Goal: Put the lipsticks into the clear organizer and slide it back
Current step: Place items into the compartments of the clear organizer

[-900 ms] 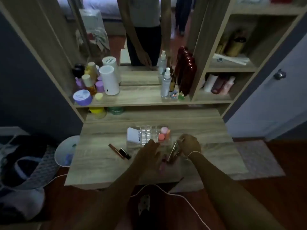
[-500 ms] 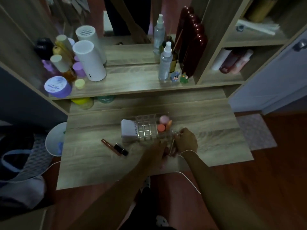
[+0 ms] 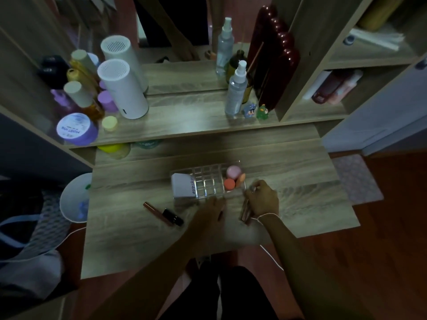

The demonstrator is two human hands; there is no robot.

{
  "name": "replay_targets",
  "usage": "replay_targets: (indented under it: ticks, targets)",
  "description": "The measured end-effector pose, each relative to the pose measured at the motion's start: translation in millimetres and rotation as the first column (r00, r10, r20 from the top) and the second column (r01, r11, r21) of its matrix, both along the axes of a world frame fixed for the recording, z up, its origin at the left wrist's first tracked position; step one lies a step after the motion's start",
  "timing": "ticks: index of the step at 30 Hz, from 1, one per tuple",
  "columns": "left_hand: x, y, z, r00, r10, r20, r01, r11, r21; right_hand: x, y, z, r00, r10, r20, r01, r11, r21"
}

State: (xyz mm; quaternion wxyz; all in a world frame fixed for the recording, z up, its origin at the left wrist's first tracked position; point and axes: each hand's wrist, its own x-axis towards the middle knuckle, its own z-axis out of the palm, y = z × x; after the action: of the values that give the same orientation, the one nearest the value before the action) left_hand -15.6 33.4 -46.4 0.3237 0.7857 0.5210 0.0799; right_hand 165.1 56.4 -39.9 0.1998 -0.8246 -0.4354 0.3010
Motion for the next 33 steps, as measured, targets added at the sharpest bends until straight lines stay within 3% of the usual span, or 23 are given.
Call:
replay_targets:
  ticks: [6, 12, 15, 17, 20, 23, 33]
  targets:
    - [-20.7, 5.3, 10.9, 0.99, 0.04, 0.138, -0.036, 0.999, -0.034, 12.7, -3.2, 9.8, 0.984, -0.103, -0.147, 0.116, 0.99, 0.083]
    - [-33.1, 16.0, 34.4, 0.921, 0.162, 0.353, -0.13, 0.985, -0.114, 20.6, -4.1, 44.5, 0.938, -0.179, -0.296, 0.252, 0.94, 0.23]
    - [-49.3, 39.3, 44.8, 0.844, 0.352, 0.404, -0.319, 0.936, -0.148, -0.8, 25.2, 69.6, 0.927, -0.084, -0.367, 0.182, 0.953, 0.24]
    - [-52.7, 52.7, 51.6, 0.844, 0.356, 0.401, -0.379, 0.925, -0.023, -12.0, 37.2, 83.4, 0.917, -0.001, -0.399, 0.131, 0.945, 0.3]
    - [-57.1, 70.7, 59.7, 0.84, 0.297, 0.454, -0.383, 0.917, 0.109, -31.1, 49.3, 92.8, 0.929, 0.131, -0.347, 0.02, 0.916, 0.4]
    - [-58.3, 80.6, 57.7, 0.86, 0.259, 0.439, -0.37, 0.91, 0.188, -48.4, 55.8, 92.4, 0.953, 0.229, -0.199, -0.125, 0.893, 0.432]
    - [-51.6, 84.8, 46.4, 0.935, 0.219, 0.278, -0.274, 0.945, 0.181, -65.7, 65.0, 73.8, 0.873, 0.481, 0.083, -0.47, 0.783, 0.408]
